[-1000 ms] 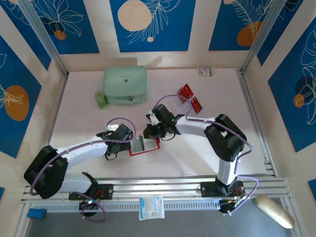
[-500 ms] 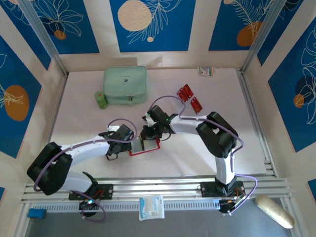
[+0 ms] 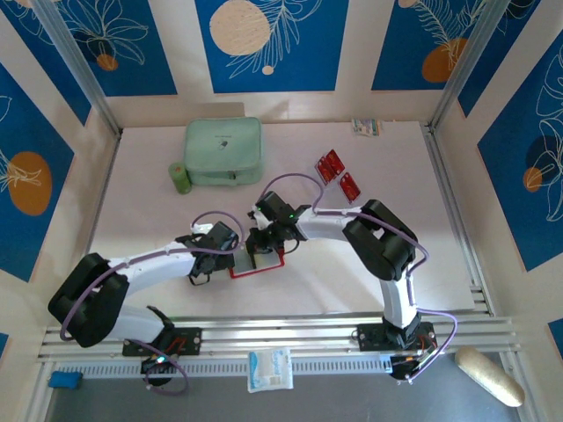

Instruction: Put the credit cards into the card holder

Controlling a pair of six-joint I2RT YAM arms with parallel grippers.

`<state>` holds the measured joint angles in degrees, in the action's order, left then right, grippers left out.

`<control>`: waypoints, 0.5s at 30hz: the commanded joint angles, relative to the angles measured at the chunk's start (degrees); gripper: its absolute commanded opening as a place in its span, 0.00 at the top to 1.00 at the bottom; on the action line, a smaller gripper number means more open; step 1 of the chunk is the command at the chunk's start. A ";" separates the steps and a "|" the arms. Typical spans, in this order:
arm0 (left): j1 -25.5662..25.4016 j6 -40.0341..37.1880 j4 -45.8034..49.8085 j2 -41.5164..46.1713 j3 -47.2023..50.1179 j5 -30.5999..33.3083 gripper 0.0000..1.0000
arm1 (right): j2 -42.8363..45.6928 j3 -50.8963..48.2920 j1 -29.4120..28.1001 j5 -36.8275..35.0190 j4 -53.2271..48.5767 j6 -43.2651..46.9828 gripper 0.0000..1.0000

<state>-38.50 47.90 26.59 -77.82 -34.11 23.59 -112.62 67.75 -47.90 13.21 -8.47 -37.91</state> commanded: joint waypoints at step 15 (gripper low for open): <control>0.39 -1.63 1.70 2.20 -2.69 -2.00 0.00 | 17.21 -5.78 3.95 -19.29 -17.13 7.72 0.49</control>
<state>-38.48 47.46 26.76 -76.90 -34.68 22.52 -95.31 62.81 -43.79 -0.23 -19.75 -32.71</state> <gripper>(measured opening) 0.996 0.506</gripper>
